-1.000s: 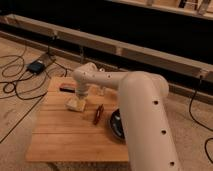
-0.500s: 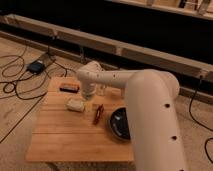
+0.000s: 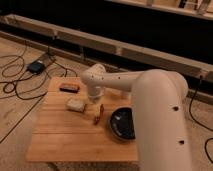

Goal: Place the pepper on the white sponge

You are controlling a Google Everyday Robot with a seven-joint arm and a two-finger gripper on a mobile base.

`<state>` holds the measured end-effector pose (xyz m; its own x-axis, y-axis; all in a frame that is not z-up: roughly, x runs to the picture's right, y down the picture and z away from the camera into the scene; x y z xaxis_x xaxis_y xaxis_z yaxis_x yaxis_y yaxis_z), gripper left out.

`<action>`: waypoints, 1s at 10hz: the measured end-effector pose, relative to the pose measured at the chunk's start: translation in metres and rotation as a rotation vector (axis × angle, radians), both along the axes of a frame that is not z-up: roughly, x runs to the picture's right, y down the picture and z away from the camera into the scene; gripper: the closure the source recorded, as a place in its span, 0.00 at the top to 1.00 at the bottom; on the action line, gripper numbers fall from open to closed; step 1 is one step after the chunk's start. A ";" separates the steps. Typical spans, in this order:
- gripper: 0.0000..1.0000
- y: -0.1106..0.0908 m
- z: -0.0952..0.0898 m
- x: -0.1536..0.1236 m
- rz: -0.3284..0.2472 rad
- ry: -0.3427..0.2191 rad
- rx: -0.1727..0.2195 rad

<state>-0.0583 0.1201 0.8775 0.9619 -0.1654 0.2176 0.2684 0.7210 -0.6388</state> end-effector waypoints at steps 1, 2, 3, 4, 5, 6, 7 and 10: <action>0.74 0.005 -0.002 0.008 -0.014 -0.001 -0.003; 0.74 0.009 -0.004 0.016 -0.028 -0.005 -0.003; 0.74 0.012 -0.006 0.019 -0.031 -0.009 -0.001; 0.74 0.015 -0.007 0.023 -0.038 -0.013 0.007; 0.74 0.017 -0.009 0.025 -0.040 -0.018 0.019; 0.74 0.019 -0.010 0.026 -0.037 -0.020 0.032; 0.74 0.022 -0.009 0.024 -0.032 -0.023 0.047; 0.74 0.027 -0.002 0.015 -0.028 -0.034 0.082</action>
